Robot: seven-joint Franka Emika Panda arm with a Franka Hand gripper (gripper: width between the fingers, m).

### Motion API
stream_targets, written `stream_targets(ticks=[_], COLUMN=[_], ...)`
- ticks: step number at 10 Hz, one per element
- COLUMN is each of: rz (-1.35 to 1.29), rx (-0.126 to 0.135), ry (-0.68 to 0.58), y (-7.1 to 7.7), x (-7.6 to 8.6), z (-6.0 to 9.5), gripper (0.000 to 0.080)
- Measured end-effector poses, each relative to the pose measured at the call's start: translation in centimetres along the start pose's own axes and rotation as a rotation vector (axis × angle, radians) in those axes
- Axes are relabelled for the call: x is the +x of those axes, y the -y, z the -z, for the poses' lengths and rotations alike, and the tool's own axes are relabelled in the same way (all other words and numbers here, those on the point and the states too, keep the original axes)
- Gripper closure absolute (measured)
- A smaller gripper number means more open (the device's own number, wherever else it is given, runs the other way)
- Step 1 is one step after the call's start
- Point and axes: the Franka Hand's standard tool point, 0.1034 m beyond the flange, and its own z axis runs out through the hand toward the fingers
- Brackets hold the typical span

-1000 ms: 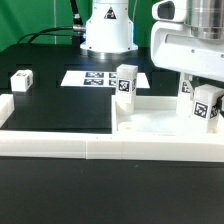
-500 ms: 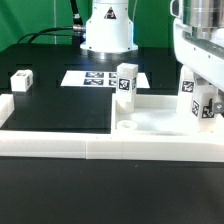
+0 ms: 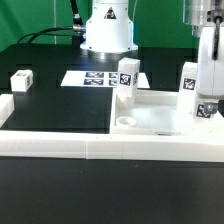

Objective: Assemble square table

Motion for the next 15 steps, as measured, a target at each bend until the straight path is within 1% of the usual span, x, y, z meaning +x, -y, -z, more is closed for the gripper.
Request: stream_targets(ticks=[1,2,3,4,6,10,11,12,13,14,15], rz=[0.017,0.109,0.289,0.533,0.766,1.042,1.217,1.374,1.47,1.555,1.628], rx=[0.0,0.006,0.026,0.042,0.041,0.04,0.027,0.019,0.012,0.007,0.005], ry=[0.0,0.001,0.004,0.003,-0.004,-0.012,-0.035,-0.061,-0.072,-0.075,-0.078], y=[-0.02,0.08,0.34,0.48,-0.21,0.0,0.17,0.26,0.03,0.07,0.42], x=[-0.03,-0.08,-0.27,-0.45,-0.82,-0.46,-0.2,-0.44,-0.73,-0.45,0.09], z=[0.0,0.02,0.09,0.11,-0.25,-0.24,-0.11,0.05,-0.04,-0.11,-0.02], gripper=[0.0398,0.026,0.0184,0.0156,0.0151,0.015,0.015,0.015,0.015,0.015,0.015])
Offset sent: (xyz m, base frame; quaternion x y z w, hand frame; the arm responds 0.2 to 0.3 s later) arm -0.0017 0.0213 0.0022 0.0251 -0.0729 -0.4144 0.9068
